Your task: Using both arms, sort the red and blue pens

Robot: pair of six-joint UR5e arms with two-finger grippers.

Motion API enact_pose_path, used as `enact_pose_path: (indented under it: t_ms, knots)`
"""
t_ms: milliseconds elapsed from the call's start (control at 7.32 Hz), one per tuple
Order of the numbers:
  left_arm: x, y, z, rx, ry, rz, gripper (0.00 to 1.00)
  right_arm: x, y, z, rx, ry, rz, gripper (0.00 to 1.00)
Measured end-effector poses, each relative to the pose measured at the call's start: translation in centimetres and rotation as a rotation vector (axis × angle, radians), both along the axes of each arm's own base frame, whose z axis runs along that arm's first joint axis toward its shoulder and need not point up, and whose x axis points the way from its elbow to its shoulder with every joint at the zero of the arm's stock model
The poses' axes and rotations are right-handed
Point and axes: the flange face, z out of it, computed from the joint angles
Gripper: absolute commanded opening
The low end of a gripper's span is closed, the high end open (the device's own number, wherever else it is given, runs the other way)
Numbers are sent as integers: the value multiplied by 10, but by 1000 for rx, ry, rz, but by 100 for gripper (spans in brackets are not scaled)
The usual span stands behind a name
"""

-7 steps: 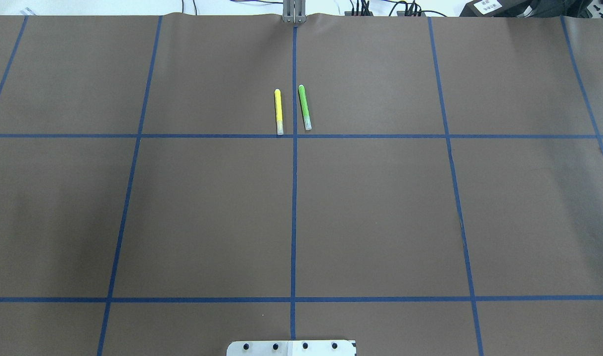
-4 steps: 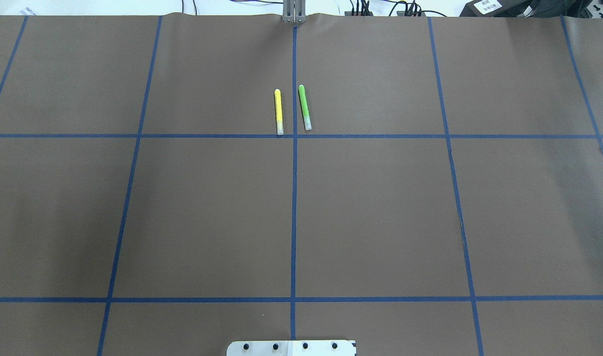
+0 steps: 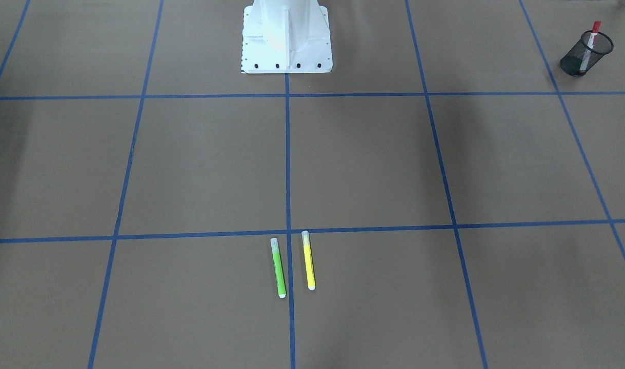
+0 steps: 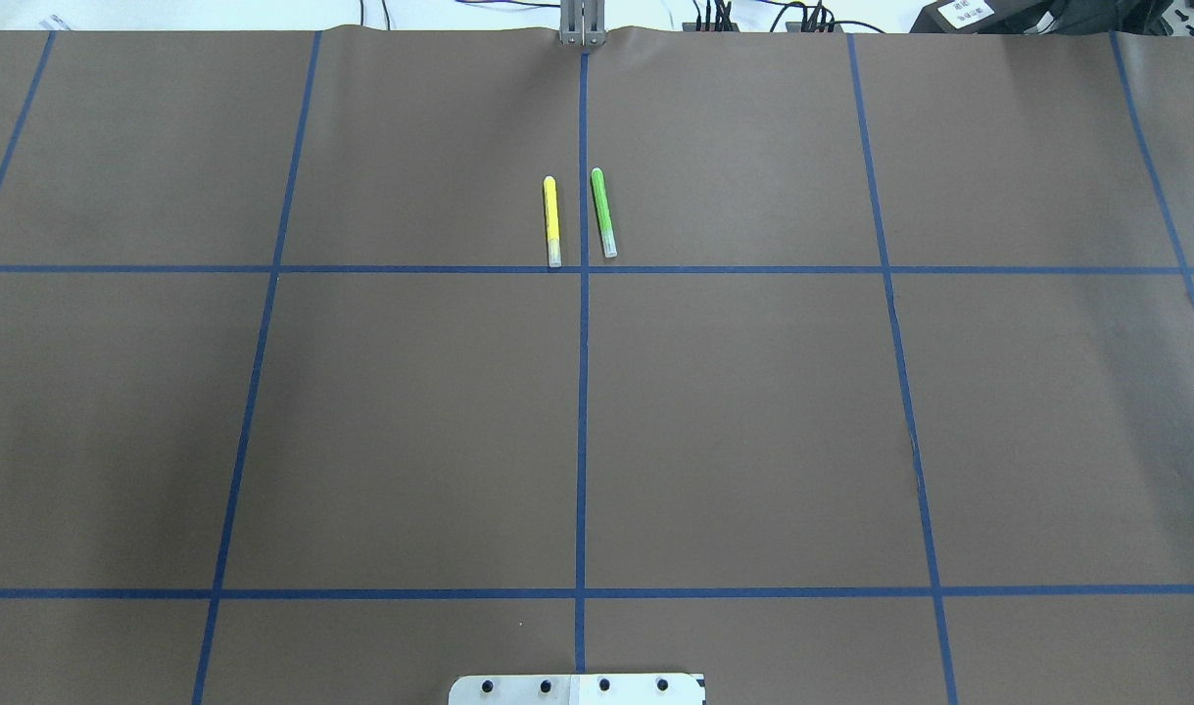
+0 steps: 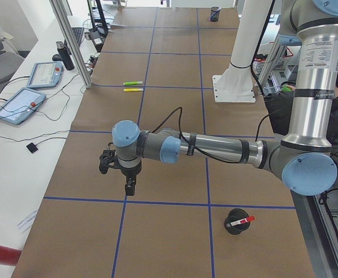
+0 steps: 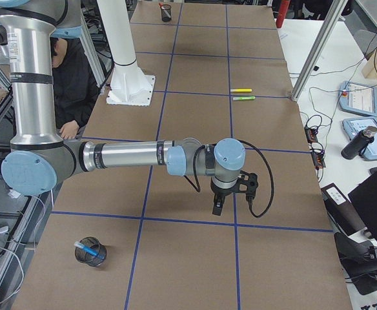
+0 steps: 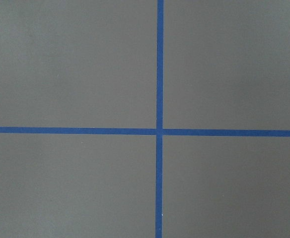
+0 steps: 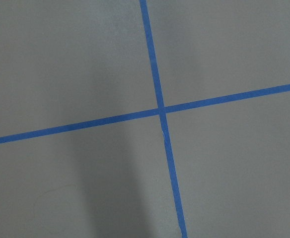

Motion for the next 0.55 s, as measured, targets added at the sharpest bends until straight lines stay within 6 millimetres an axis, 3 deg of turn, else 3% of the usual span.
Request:
enact_pose_path:
  t_ms: [546]
  knots:
    - [0,14,11,-19,7,1,100,1,10,15,-29,9,1,100]
